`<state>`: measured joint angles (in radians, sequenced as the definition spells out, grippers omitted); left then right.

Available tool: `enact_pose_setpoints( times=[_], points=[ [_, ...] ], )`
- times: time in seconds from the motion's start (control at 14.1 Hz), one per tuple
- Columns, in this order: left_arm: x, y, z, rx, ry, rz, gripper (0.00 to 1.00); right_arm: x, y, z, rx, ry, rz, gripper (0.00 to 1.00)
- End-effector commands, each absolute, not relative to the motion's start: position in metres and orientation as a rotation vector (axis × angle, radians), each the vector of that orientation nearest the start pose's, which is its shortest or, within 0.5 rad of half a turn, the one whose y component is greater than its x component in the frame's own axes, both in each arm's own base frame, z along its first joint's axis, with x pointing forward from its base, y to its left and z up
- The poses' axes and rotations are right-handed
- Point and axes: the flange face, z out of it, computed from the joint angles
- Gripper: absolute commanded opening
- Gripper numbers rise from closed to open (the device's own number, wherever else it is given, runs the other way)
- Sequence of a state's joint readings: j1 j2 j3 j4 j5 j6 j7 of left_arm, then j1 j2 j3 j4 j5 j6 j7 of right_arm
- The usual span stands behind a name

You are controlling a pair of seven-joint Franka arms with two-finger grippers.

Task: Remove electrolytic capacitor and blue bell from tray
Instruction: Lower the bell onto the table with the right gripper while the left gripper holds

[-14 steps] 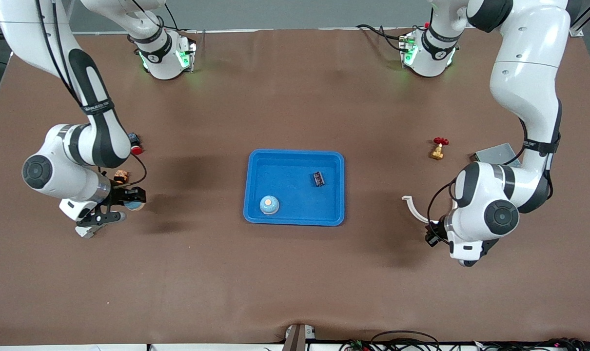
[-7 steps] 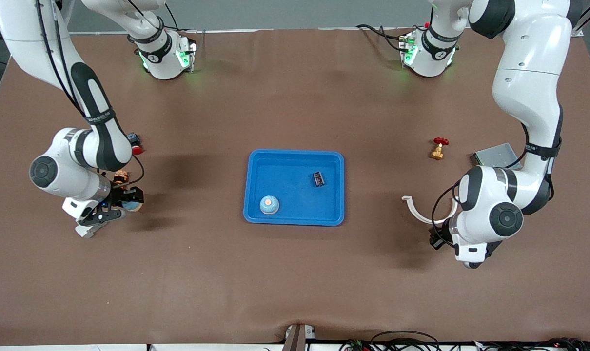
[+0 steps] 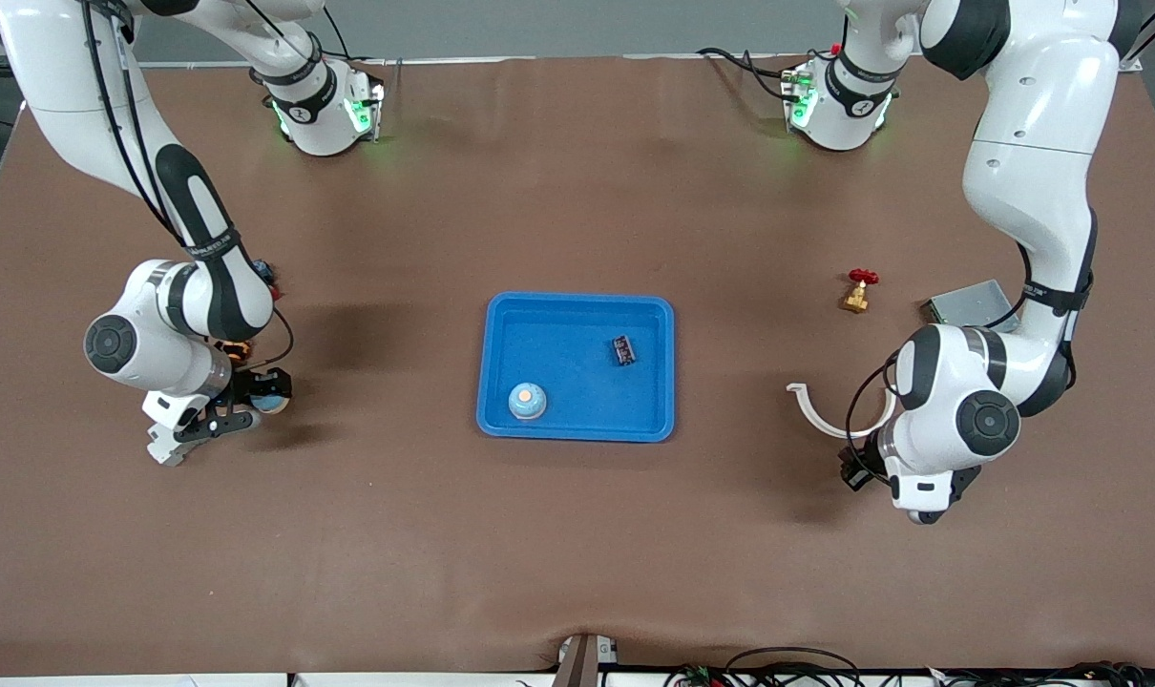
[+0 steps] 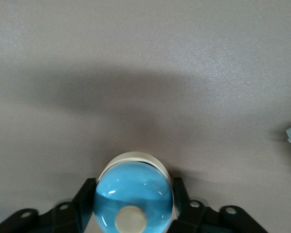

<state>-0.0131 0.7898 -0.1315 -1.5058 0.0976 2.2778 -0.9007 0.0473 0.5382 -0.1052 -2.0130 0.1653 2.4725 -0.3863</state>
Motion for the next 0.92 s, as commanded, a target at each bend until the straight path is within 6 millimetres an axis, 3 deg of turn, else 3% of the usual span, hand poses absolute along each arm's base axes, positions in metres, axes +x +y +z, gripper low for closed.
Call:
enact_pose_setpoints(
  times=[0.0,0.14,0.28,0.5,0.57,0.64,0.71,0.78,0.85],
  points=[
    [0.705,-0.088,0.193,-2.953,-1.144,0.005,0.0,0.603,-0.027,0.199,-3.031,-0.328,0.066,1.0],
    [0.705,-0.088,0.187,-2.955,-1.146,0.004,0.0,0.622,0.019,0.268,-2.997,-0.275,0.14,1.0],
    [0.706,-0.088,0.185,-2.96,-1.146,-0.006,0.0,0.633,0.081,0.313,-3.004,-0.109,0.267,1.0],
    [0.706,-0.088,0.186,-2.966,-1.13,-0.009,0.0,0.617,0.209,0.342,-3.047,0.148,0.252,1.0],
    [0.706,-0.087,0.186,-2.967,-1.123,-0.008,0.0,0.61,0.242,0.348,-3.048,0.221,0.228,1.0],
    [0.708,-0.085,0.188,-2.967,-1.127,-0.015,0.19,0.609,0.268,0.353,-3.043,0.261,0.203,1.0],
    [0.708,-0.084,0.189,-2.967,-1.127,-0.015,0.48,0.611,0.292,0.344,-3.048,0.284,0.199,1.0],
    [0.709,-0.083,0.19,-2.972,-1.111,-0.016,0.67,0.611,0.318,0.338,-3.048,0.326,0.187,1.0],
    [0.709,-0.083,0.192,-2.977,-1.094,-0.017,1.0,0.611,0.334,0.334,-3.045,0.374,0.169,1.0]
  ],
)
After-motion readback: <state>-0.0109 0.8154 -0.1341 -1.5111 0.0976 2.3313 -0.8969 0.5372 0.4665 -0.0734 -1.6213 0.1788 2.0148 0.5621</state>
